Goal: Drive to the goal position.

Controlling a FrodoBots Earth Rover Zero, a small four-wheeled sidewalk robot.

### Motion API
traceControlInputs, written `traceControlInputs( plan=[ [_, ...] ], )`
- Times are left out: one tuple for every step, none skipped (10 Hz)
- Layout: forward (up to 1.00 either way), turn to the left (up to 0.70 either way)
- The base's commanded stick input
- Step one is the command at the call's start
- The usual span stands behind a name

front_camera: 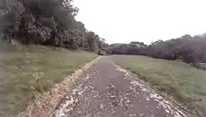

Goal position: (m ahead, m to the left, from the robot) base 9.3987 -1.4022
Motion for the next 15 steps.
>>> traceControlInputs(
  plan=[
    [0.70, -0.02],
    [0.70, 0.00],
    [0.70, 0.00],
    [0.70, 0.00],
    [0.70, 0.00],
    [0.70, 0.00],
    [0.70, 0.00],
    [0.70, 0.00],
    [0.70, 0.00],
    [0.70, 0.00],
    [0.70, 0.00],
    [0.70, 0.00],
    [0.70, 0.00],
    [0.70, 0.00],
    [0.70, -0.06]
  ],
)
